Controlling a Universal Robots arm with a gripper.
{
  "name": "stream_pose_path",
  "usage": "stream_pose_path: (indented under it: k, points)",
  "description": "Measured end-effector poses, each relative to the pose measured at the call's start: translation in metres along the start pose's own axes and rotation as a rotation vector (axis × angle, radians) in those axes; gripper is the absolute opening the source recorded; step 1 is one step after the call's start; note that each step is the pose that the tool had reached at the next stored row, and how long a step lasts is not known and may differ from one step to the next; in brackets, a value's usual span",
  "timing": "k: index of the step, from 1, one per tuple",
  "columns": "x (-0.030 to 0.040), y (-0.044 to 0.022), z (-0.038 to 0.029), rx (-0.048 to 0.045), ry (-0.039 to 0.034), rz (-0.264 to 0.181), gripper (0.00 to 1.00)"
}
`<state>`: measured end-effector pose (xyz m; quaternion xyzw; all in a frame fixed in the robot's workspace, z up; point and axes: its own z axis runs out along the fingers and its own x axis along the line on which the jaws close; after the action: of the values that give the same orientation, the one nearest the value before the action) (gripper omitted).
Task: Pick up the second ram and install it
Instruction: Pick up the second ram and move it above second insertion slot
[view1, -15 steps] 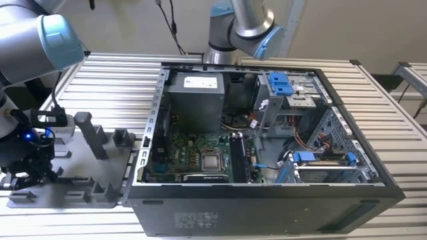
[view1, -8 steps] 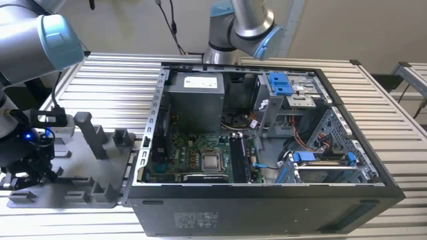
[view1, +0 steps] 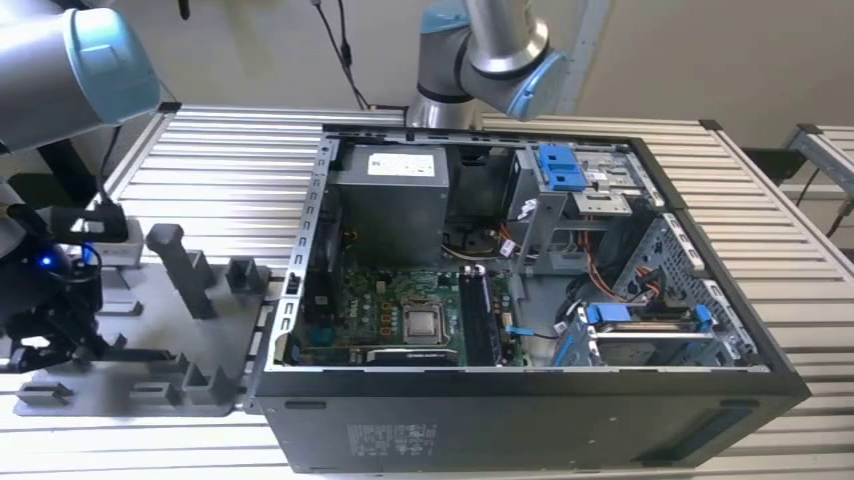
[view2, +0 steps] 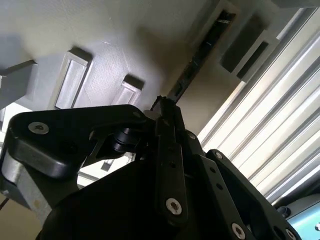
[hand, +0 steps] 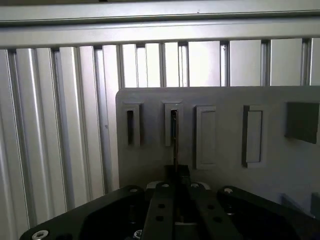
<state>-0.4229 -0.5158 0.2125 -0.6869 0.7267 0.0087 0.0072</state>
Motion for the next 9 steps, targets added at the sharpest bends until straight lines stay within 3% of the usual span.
stream_pose_path:
  k: [9]
  points:
    - [-0.0008, 0.0000, -0.0121, -0.0001, 0.0022, -0.005, 0.14]
